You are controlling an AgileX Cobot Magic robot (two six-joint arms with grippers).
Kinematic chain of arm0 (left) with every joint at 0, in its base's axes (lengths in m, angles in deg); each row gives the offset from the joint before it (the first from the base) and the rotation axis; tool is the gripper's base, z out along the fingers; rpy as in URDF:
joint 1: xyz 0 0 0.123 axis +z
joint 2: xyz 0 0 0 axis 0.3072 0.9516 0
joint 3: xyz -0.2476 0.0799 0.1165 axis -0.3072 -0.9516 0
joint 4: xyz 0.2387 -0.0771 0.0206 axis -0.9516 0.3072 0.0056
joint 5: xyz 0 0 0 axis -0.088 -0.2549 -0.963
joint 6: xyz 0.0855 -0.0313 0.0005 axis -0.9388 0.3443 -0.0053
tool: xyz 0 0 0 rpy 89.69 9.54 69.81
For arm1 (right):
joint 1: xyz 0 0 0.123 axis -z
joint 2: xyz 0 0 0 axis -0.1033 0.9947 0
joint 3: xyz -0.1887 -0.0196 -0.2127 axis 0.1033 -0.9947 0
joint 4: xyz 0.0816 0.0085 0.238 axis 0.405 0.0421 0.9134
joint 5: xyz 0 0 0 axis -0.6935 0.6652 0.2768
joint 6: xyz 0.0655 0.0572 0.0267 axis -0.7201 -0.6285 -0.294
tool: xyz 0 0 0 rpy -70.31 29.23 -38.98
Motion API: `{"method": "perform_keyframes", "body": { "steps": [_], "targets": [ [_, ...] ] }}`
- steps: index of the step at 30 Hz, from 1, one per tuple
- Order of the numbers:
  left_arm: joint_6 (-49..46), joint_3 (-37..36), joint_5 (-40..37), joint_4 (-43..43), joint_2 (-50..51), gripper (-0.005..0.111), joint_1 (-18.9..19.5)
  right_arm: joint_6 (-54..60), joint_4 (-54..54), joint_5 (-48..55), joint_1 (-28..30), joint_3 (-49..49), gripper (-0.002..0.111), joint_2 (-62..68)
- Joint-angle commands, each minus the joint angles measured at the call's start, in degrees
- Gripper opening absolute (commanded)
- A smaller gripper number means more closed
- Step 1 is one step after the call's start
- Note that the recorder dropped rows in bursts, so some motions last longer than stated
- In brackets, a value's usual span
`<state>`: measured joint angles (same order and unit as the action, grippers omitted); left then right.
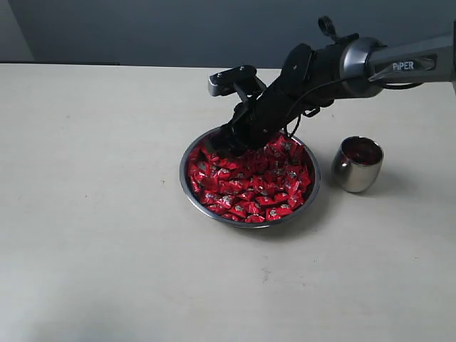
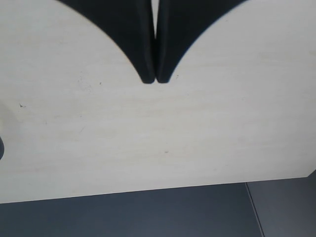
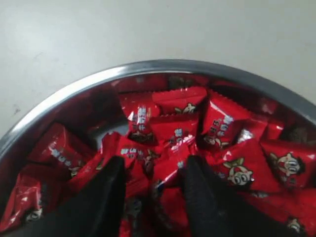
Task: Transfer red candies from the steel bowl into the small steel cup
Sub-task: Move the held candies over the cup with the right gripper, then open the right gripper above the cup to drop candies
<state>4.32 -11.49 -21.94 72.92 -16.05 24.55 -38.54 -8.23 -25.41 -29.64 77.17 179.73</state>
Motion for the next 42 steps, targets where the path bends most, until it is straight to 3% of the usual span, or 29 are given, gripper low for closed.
{"method": "perform_keyframes", "body": {
  "steps": [1,7,16,25,28,42],
  "targets": [
    [0.1,0.5,0.3,-0.1,-0.3,0.0,-0.5,0.0,-0.3,0.6,-0.1,0.5,0.004,-0.6],
    [0.1,0.5,0.3,-0.1,-0.3,0.0,-0.5,-0.4,-2.1,3.4,0.3,0.5,0.0,-5.1],
    [0.1,0.5,0.3,-0.1,-0.3,0.0,-0.5,-17.4,-21.3,7.2,1.4,-3.7,0.0,-17.1],
    [0.1,0.5,0.3,-0.1,-0.3,0.0,-0.5,-19.8,-22.1,-1.2,16.4,-24.8,0.0,-32.5],
    [0.1,0.5,0.3,-0.1,-0.3,0.0,-0.5,-19.8,-21.2,-9.1,18.4,-30.1,0.0,-32.1],
    [0.1,0.5,0.3,-0.1,-0.3,0.0,-0.5,-19.5,-22.6,-11.7,18.4,-30.2,0.0,-28.2]
  ]
}}
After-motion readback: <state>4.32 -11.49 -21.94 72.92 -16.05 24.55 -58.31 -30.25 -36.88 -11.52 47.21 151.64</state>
